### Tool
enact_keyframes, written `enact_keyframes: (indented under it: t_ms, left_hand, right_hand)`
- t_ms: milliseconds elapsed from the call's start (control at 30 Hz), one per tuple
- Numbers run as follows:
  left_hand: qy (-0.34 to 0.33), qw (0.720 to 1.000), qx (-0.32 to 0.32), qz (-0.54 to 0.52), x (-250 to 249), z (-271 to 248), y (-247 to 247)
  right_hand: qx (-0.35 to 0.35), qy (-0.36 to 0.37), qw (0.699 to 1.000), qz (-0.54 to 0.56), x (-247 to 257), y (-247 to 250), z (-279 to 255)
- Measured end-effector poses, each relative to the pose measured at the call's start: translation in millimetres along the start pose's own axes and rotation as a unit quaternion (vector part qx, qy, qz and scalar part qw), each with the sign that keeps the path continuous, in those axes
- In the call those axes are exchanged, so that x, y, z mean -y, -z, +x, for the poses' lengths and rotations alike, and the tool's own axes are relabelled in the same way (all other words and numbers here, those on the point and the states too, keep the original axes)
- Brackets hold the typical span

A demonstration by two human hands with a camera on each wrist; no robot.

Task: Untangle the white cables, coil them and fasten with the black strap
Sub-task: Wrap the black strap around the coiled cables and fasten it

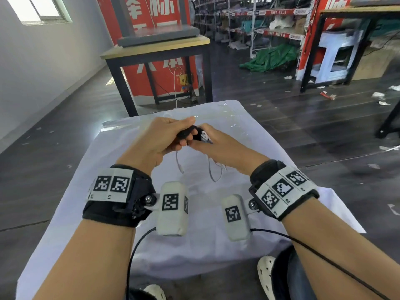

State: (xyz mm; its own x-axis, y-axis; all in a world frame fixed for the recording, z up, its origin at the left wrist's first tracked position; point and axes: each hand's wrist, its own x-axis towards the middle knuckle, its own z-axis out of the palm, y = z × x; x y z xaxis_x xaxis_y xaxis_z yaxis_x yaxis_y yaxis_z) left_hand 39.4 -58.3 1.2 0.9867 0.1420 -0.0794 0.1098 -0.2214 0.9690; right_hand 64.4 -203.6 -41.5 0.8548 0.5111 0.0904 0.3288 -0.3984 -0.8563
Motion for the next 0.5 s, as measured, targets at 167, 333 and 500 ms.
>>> enact_keyframes:
  t_ms: [167, 333, 500]
  left_hand:
    - [0.006, 0.999, 0.017, -0.030, 3.1, 3.5, -6.3]
    - [-0.122, 0.978, 0.046, 0.165, 6.1, 3.4, -3.8]
    - [-0.209, 0.905, 0.072, 0.364, 10.4, 7.8, 2.5]
  right_hand:
    - [-0.064, 0.002, 0.997, -0.044, -8.2, 2.1, 5.3]
    - [-0.056, -0.010, 0.998, -0.024, -12.0, 1.8, 5.8]
    - [-0.050, -0.057, 0.996, 0.043, -9.0, 3.4, 1.6]
